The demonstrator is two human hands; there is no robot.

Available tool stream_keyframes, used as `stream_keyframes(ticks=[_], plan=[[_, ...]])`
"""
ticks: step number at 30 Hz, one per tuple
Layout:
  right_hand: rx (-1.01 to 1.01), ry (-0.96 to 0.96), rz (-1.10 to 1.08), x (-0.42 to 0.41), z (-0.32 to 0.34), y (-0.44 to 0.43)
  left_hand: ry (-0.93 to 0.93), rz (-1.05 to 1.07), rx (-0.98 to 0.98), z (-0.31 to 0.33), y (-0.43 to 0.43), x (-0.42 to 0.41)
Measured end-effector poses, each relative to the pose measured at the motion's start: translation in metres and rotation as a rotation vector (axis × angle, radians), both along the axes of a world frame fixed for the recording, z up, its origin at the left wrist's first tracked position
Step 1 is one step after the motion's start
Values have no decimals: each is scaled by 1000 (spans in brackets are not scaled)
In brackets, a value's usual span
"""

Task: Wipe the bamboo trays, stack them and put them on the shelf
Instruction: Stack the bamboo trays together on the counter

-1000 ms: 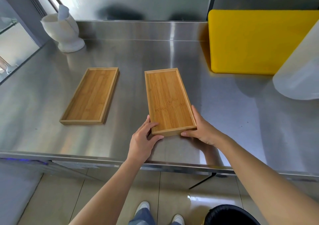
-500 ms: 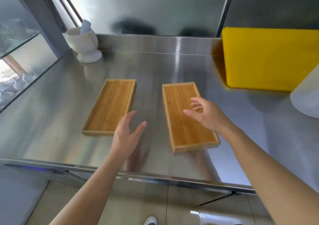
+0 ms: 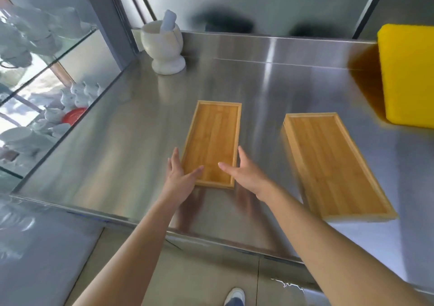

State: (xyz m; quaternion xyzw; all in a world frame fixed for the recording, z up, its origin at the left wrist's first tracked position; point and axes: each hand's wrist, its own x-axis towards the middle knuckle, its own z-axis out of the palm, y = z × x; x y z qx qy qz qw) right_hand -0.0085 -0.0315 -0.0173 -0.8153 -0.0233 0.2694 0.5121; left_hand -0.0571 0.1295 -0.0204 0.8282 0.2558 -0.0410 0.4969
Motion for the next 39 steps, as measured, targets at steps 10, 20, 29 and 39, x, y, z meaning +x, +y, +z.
stream_keyframes(ticks=[10,20,29,39], plan=[[233,142,-354,-4,9,22,183,158,-411,25,17,15],[29,-130,-444,8,41,-7,105,143,-409,52,-5,13],[8,-439,-514,2,73,-82,-155,-38,-233,73,-76,19],[-87,-530,-595,-19,61,-211,32,-430,-118,79,-183,19]])
